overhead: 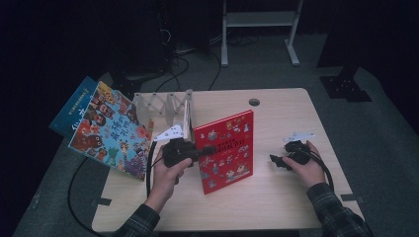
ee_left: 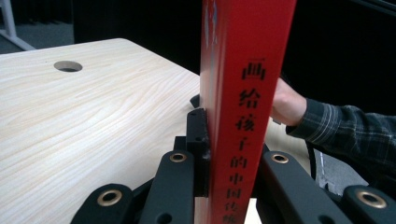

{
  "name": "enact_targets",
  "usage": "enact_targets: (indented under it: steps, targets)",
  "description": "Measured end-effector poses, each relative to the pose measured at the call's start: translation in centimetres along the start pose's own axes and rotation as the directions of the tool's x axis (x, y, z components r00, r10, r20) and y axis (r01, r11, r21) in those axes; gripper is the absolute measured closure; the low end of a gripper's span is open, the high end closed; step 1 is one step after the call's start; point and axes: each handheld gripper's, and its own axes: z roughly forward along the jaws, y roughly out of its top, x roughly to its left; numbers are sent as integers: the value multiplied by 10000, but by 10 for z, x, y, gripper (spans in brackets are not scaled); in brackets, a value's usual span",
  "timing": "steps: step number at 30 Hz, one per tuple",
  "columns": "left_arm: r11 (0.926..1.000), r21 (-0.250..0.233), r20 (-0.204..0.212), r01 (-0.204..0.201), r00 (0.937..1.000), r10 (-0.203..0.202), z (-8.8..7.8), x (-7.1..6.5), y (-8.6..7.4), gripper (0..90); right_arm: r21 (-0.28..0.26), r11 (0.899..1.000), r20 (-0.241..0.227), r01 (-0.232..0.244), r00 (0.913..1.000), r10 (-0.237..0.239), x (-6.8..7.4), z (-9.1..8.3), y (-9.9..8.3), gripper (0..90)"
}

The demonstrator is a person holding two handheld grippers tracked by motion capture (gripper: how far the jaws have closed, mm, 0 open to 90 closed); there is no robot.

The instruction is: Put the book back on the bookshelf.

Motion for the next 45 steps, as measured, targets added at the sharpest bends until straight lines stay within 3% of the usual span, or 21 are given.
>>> enact_targets:
  steps: [5, 10, 13, 22, 28, 38, 45]
  targets:
    - [10000, -25, -37, 87, 10000, -87, -6, 0, 3, 793, 51, 9997, 46, -248, 9997, 248, -6, 4, -2, 180]
    - [9998, -70, -127, 185, 9997, -186, -14, 1, 4, 794, -625, 9971, 215, -438, 9987, 452, -7, 9, -9, 105]
    - [9998, -58, -220, 168, 9996, -170, -21, 0, 5, 794, -620, 9971, 245, -450, 9986, 466, -7, 9, -9, 101]
    - [9985, -334, -423, 424, 9981, -438, -52, 5, 5, 794, -625, 9970, 265, -461, 9985, 478, -7, 10, -9, 97]
    - [9978, -529, -744, 390, 9963, -428, -77, 5, 4, 794, -629, 9968, 285, -485, 9983, 503, -7, 10, -8, 95]
    - [9915, -1180, -1544, 551, 9853, -731, -124, 10, 1, 795, -629, 9968, 299, -498, 9982, 518, -7, 10, -8, 95]
    - [9861, -1557, -2197, 583, 9712, -921, -157, 13, -1, 794, -631, 9966, 316, -535, 9980, 556, -8, 10, -8, 94]
